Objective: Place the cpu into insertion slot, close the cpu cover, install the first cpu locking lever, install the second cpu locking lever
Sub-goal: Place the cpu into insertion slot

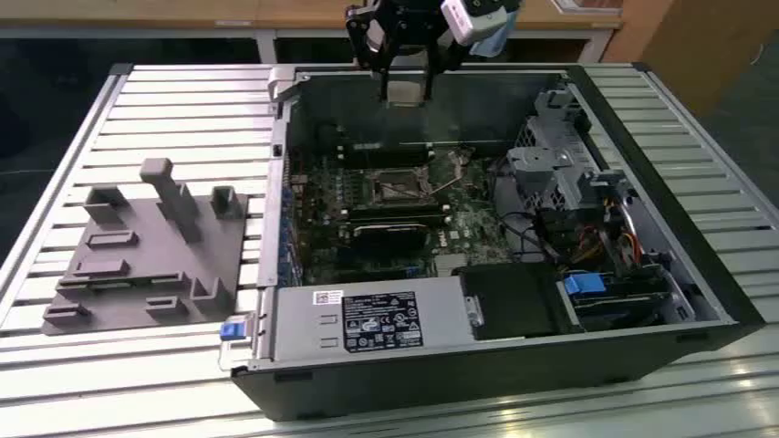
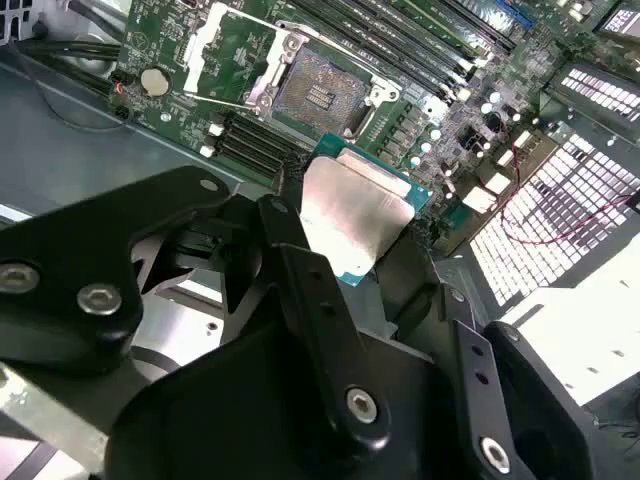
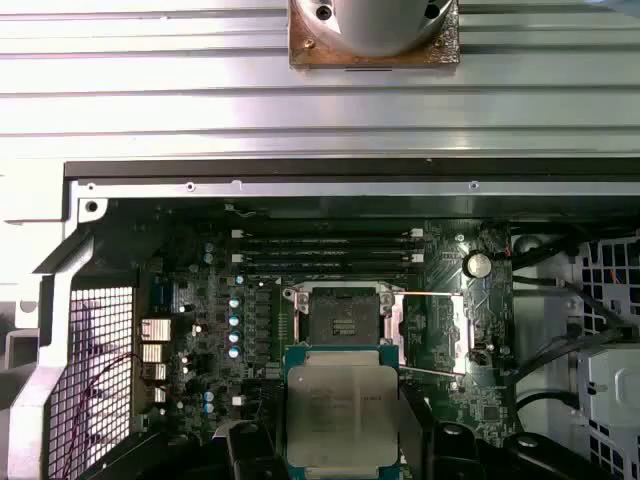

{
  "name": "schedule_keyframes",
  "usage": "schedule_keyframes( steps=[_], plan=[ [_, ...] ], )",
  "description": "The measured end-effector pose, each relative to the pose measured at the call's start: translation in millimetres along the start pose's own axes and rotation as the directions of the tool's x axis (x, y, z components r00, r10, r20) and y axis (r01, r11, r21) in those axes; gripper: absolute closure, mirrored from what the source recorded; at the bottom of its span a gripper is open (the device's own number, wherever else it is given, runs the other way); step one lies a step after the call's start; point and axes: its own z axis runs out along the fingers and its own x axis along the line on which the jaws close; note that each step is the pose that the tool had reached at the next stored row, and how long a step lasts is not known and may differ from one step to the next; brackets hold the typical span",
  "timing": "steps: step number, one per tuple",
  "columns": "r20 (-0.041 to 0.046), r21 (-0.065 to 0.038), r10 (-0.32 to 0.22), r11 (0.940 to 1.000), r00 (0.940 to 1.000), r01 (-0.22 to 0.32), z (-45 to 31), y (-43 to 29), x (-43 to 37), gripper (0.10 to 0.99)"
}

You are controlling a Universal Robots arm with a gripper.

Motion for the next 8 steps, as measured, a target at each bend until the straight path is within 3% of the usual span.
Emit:
schedule_keyframes(
  steps=[8],
  plan=[
    [0.0002,0.000,0.003,1.0000,1.0000,-0.003,0.0,0.0,0.0,0.549]
  ],
)
